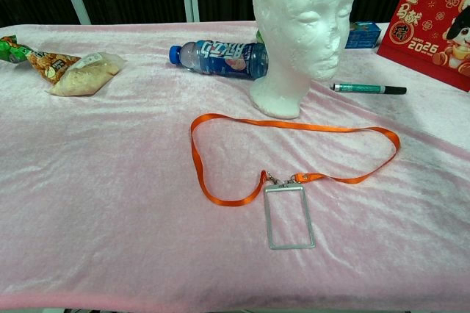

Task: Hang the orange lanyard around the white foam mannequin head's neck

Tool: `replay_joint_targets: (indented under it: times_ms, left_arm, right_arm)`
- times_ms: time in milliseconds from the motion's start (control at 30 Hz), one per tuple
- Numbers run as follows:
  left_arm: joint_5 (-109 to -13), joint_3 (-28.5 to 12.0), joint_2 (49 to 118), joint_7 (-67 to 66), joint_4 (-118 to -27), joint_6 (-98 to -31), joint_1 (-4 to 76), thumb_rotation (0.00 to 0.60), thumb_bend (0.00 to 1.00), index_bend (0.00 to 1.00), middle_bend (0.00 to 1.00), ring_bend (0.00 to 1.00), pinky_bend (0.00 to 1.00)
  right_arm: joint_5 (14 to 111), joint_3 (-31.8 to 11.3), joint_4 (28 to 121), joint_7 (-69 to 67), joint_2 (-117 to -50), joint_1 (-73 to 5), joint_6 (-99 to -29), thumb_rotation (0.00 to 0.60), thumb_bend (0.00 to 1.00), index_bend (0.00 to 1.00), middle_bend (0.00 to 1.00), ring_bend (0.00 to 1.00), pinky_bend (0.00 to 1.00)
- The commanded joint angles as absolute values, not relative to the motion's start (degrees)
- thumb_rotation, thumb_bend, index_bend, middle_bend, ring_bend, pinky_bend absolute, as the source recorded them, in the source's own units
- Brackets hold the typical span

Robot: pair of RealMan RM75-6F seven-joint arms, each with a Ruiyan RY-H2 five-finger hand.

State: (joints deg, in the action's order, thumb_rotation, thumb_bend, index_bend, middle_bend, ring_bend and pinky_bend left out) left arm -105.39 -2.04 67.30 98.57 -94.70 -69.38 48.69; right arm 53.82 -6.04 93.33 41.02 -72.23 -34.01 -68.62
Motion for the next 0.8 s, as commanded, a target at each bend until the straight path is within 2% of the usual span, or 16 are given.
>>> replay_joint_targets:
  times_ms: [33, 800]
  left_arm:
    - [-105.7, -1.6, 67.0, 98.2, -94.7, -70.0, 48.9, 0.600, 0.19, 0.22, 0.10, 0.00, 0.04]
    - [-104.6, 0.6, 65.8, 92.4, -96.4, -70.1, 49.6, 0.600, 0.19, 0.22, 0.10, 0.00, 0.04]
  right_arm:
    - [53.6, -6.2, 93.4, 41.0, -72.3, -34.0, -68.5, 0.600, 0.20, 0.22, 0.10, 0.16, 0.15]
    - [53.3, -6.7, 94.0, 41.6, -71.8, -33.6, -68.8, 0.600, 0.20, 0.22, 0.10, 0.16, 0.15]
